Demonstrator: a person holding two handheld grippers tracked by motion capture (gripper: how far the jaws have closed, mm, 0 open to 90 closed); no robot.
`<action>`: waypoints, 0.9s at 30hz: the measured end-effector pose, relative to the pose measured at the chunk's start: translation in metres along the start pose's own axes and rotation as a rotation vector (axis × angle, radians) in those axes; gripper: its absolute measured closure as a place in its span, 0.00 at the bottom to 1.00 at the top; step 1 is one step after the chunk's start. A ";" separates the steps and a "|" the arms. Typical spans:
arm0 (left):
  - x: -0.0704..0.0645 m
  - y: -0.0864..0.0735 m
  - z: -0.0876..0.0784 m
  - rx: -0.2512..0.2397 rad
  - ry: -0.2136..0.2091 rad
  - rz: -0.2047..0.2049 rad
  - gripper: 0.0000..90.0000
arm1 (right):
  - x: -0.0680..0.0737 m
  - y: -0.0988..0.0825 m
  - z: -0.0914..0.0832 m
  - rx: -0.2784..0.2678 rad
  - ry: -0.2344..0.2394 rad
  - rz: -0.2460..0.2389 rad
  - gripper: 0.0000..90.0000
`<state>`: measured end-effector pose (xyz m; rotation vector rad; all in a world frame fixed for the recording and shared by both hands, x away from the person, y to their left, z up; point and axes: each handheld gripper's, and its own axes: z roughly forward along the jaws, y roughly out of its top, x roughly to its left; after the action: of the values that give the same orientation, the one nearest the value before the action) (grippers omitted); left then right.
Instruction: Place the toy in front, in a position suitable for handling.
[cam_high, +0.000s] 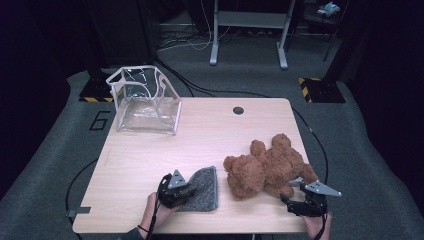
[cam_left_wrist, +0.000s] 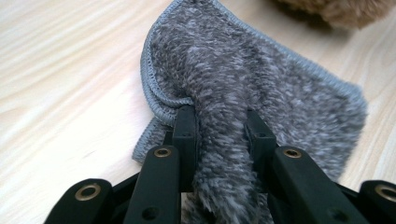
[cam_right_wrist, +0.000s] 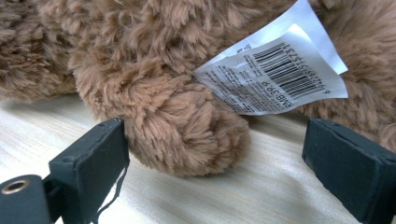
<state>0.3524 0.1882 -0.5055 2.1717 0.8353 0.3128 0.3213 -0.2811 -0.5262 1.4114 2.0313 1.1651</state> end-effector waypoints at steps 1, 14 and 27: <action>0.006 0.000 -0.004 0.004 -0.004 -0.012 0.80 | 0.000 0.000 0.000 0.000 0.000 0.000 0.07; 0.067 -0.020 -0.050 -0.002 0.056 -0.089 0.79 | 0.000 0.000 0.000 0.004 -0.005 -0.004 0.07; 0.108 -0.051 -0.062 0.032 0.080 -0.191 0.64 | 0.000 0.000 0.000 0.009 -0.006 -0.005 0.07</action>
<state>0.3818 0.3198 -0.5064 2.0998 1.0907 0.2927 0.3216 -0.2809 -0.5263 1.4117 2.0372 1.1504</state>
